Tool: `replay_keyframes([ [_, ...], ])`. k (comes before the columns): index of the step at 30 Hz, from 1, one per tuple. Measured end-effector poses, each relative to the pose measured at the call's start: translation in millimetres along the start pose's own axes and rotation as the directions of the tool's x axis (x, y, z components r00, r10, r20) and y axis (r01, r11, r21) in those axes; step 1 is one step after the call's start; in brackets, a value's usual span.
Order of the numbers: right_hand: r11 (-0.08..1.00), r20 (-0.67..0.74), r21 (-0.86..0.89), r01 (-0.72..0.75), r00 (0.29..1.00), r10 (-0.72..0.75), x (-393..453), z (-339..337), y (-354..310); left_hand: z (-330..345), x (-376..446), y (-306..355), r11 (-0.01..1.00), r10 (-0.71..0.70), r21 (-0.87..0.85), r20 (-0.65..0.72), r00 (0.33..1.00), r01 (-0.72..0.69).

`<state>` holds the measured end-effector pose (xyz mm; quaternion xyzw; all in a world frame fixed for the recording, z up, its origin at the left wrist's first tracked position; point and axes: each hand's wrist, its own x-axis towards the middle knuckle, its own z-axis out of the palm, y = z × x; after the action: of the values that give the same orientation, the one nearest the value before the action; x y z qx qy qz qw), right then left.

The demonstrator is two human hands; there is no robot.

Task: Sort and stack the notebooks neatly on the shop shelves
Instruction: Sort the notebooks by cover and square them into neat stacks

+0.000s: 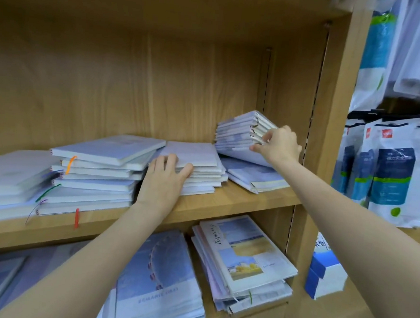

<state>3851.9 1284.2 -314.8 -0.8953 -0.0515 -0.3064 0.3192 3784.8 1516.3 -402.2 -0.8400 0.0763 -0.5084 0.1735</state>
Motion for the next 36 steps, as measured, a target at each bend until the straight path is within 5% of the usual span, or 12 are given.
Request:
replay_keyframes([
  [5,1.0,0.137,0.022,0.009,0.99,-0.012,-22,27,22,1,0,1,1.0,0.002,0.011,-0.017,1.0,-0.002],
  [9,0.974,0.139,0.21,-0.09,0.988,0.061,-26,39,30,-1,-1,1,1.0,0.002,0.029,-0.015,1.0,-0.001],
  [11,0.988,0.058,0.15,0.026,0.998,-0.035,-26,39,28,0,-1,1,1.0,-0.001,0.021,0.0,1.0,0.001],
  [13,0.958,-0.023,-0.064,0.28,0.959,-0.282,-28,38,24,0,-1,1,1.0,-0.004,0.026,0.01,1.0,0.004],
  [15,0.882,0.066,-0.168,0.44,0.898,-0.435,-26,34,24,-1,-1,1,1.0,0.001,0.022,0.008,1.0,-0.001],
  [19,0.976,0.417,-0.027,0.216,0.89,-0.185,-12,5,41,-1,0,1,1.0,0.003,0.029,0.0,1.0,-0.003],
  [23,0.985,0.542,0.144,0.1,0.824,-0.163,-31,-2,61,-3,1,4,0.999,0.005,0.049,0.009,1.0,-0.006],
  [33,0.963,0.249,-0.144,0.226,0.951,-0.185,-51,18,57,-3,2,6,0.999,-0.015,0.044,0.032,0.999,0.013],
  [36,0.975,0.227,-0.038,0.22,0.952,-0.206,-53,22,62,-2,1,5,0.999,-0.021,0.042,0.036,0.999,0.02],
])
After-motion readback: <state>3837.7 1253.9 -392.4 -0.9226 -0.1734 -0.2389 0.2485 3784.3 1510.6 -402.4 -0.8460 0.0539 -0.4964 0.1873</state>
